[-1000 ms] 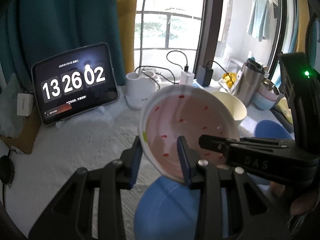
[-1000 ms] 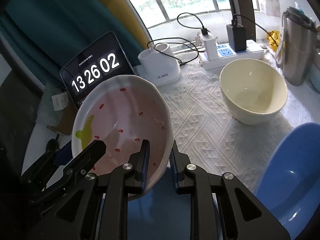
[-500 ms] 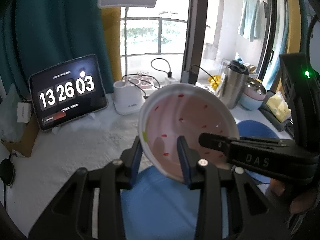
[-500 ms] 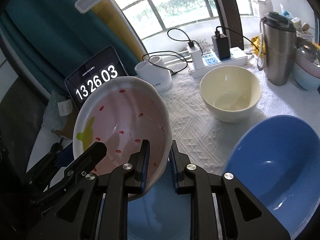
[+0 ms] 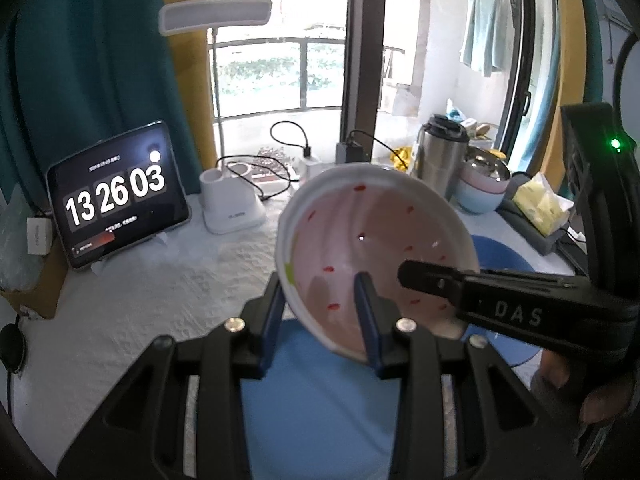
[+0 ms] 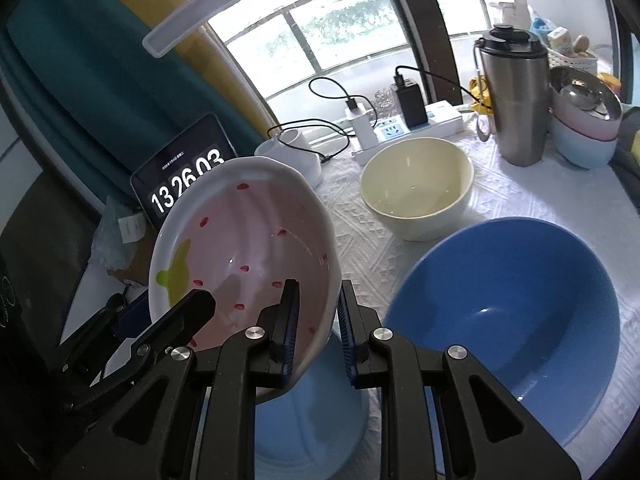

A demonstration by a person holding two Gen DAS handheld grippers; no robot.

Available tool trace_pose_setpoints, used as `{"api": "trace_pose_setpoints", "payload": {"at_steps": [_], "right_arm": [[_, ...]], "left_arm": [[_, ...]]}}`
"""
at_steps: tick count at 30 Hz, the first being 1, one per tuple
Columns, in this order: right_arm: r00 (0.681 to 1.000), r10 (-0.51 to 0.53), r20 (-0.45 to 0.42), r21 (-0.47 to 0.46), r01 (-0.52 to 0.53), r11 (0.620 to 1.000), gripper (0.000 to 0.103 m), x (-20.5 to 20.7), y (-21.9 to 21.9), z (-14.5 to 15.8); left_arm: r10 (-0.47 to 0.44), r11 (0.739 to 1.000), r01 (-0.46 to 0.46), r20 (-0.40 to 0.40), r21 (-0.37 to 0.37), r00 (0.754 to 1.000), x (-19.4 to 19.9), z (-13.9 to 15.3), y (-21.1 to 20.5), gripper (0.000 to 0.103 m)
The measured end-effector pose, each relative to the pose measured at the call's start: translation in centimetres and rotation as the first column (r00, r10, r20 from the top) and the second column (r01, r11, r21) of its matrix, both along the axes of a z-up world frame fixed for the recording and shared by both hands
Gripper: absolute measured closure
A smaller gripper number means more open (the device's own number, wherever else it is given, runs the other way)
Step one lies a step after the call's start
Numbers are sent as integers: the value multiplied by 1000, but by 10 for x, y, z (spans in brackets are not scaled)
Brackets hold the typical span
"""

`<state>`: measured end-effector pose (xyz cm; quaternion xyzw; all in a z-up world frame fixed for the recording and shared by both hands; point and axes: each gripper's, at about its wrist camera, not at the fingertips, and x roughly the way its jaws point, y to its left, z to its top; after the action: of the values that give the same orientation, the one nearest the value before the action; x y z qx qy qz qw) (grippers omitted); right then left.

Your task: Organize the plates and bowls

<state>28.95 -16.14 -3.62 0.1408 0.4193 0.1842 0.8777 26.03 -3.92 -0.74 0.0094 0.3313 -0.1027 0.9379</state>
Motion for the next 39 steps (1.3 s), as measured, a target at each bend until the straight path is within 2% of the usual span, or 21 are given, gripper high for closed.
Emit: {"api": "trace_pose_setpoints", "payload": {"at_steps": [20, 39], "right_arm": [[998, -66, 9, 20, 66, 998, 82, -22, -55, 2], [994, -112, -11, -1, 112, 994, 82, -35, -102, -13]], "left_arm": [[-71, 997, 71, -18, 22, 997, -11, -1, -51, 67], [-136, 989, 140, -74, 50, 988, -14, -19, -100, 67]]}}
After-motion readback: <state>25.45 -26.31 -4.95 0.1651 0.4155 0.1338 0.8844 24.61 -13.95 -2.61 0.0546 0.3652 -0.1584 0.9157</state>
